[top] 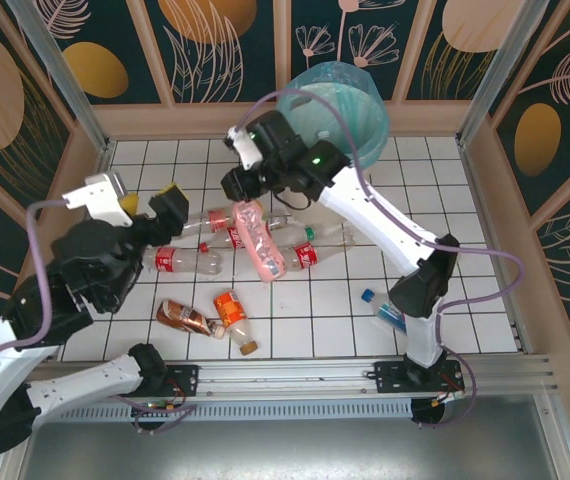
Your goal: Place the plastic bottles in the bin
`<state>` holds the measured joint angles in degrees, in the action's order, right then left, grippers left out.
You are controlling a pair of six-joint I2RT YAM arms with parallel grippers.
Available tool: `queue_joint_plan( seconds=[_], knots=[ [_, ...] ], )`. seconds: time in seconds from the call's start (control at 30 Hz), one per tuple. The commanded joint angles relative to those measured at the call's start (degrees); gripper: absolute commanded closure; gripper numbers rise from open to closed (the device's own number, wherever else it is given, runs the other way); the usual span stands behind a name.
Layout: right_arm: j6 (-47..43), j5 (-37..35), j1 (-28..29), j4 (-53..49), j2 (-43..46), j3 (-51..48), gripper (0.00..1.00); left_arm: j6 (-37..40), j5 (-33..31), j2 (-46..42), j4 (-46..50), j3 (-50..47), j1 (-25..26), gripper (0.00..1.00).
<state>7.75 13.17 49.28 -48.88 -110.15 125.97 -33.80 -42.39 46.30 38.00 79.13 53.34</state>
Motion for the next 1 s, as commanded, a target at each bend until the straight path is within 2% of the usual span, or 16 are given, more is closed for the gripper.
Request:
queue_joint_plan(
  seconds=[0.0,0.17,0.3,0.4,0.57,0.77,0.97],
  knots=[
    [-1.05,1.66,-1.82,-1.84,4.37,7.09,0.82,8.15,-2.5,4.22,-3.78,7.55,-0.18,0.12],
    [-1.1,4.75,-6.21,1.99,7.88,12.42,0.86,15.1,-0.99,9.36,-9.95,14.6,-0.2,0.13],
    [-1.14,6.84,-10.81,9.06,12.25,9.62,0.92,18.06,2.75,13.39,-14.11,18.07,-0.17,0.13],
    [-3.18,7.05,-13.44,16.37,16.3,4.41,1.0,19.1,5.33,16.91,-15.53,20.7,-0.17,0.13],
    [-3.51,5.84,-17.63,27.05,21.32,-2.37,1.0,20.08,9.82,23.13,-16.06,25.35,-0.22,0.13],
    [0.25,6.69,-27.2,34.33,20.91,-3.92,1.0,21.17,12.64,30.49,-14.37,32.61,-0.21,0.12],
    [0.77,5.76,-32.26,41.84,18.39,-6.62,1.0,21.32,14.95,32.99,-20.06,31.62,-0.2,0.12]
  ],
)
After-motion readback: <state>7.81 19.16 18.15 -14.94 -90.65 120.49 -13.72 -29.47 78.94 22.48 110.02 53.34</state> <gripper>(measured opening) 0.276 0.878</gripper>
